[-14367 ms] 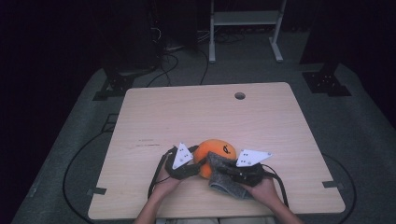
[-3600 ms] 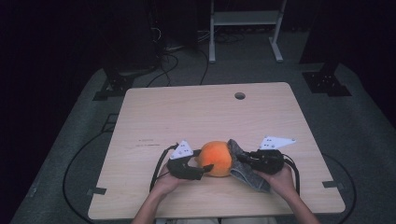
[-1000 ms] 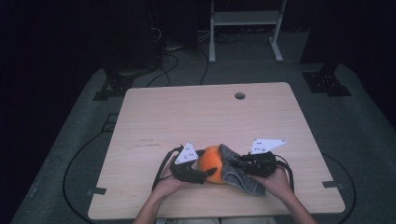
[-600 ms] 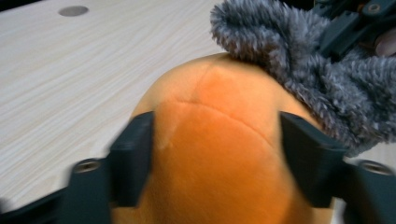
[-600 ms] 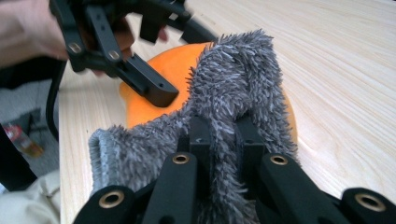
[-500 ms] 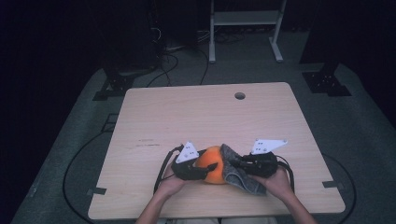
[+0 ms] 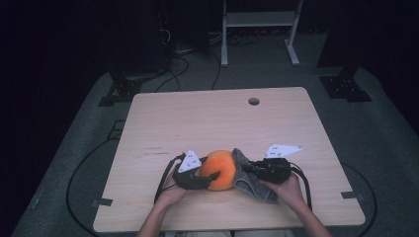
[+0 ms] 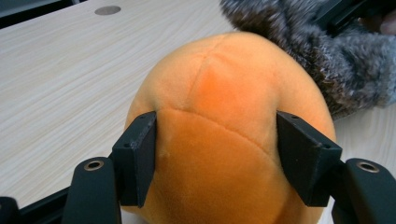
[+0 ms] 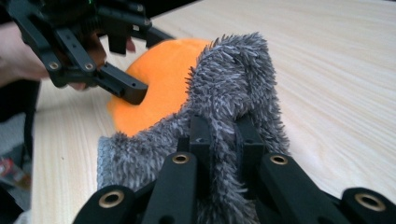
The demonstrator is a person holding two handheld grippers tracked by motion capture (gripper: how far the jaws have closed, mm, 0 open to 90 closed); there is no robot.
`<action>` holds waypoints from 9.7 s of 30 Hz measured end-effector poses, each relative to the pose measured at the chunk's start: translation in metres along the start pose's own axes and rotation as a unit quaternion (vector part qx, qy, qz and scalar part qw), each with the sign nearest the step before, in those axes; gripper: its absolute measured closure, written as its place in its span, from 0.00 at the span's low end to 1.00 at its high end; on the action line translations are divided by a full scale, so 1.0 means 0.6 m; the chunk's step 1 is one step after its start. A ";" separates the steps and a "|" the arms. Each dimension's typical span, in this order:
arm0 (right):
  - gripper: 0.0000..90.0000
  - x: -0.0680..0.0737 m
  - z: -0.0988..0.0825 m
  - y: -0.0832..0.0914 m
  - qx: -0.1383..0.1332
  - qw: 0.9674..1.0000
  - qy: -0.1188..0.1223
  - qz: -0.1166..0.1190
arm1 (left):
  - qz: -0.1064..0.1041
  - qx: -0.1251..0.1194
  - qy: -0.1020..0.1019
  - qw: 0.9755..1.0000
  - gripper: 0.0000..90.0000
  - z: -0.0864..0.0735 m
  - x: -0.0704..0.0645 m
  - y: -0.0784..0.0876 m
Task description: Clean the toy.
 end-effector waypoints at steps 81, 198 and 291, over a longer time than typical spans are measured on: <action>0.89 0.036 0.040 0.027 -0.040 0.999 0.026 0.011 | 0.000 -0.010 -0.034 0.999 0.35 0.038 -0.035 0.005; 0.89 0.014 0.007 0.019 -0.001 1.000 0.002 0.031 | 0.022 0.005 -0.024 0.999 0.41 0.025 -0.023 -0.010; 0.89 0.047 0.039 0.052 -0.036 0.998 0.053 0.015 | 0.020 -0.021 -0.011 1.000 0.39 0.056 -0.048 0.006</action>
Point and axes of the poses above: each handheld gripper's, and its own axes: y roughly backward along the jaws, z roughly out of its top, x roughly to its left, the point moved 8 cm from there along -y, roughly forward along the jaws, and after that the axes turned 12 degrees about x, right-handed, at the moved point
